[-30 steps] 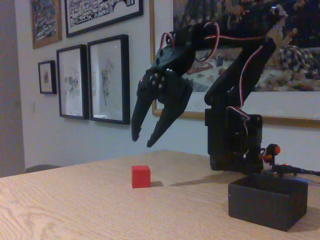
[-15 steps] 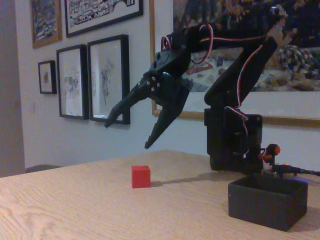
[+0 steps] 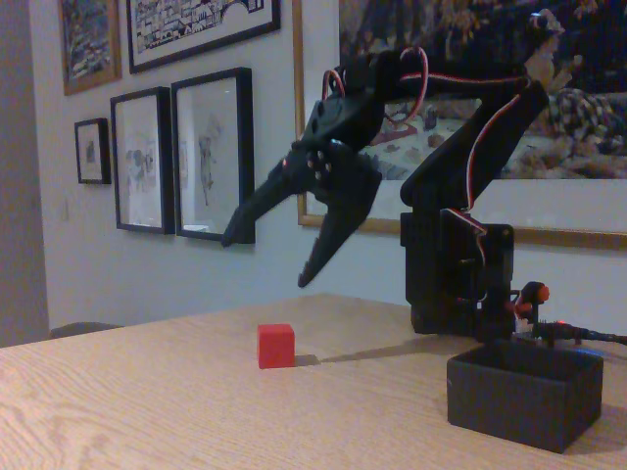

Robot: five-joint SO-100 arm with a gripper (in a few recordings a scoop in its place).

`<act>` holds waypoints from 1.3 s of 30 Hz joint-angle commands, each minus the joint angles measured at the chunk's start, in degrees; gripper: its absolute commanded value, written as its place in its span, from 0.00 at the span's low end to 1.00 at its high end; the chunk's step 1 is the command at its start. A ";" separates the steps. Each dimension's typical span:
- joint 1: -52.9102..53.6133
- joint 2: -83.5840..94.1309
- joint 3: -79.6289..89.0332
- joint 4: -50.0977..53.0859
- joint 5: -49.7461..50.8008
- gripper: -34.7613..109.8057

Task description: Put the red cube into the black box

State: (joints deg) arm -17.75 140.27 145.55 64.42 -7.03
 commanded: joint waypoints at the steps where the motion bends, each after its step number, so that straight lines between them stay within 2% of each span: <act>1: 0.00 1.32 -0.97 0.70 0.53 0.50; 8: 3.69 -7.21 2.11 -6.50 -3.52 0.51; 15: 2.11 -12.48 4.31 -11.69 -6.77 0.53; 28: 0.70 -16.44 5.01 -14.59 -6.68 0.52; 39: 0.44 -21.09 5.27 -17.49 -5.98 0.46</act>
State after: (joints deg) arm -16.96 119.44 150.91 46.41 -12.66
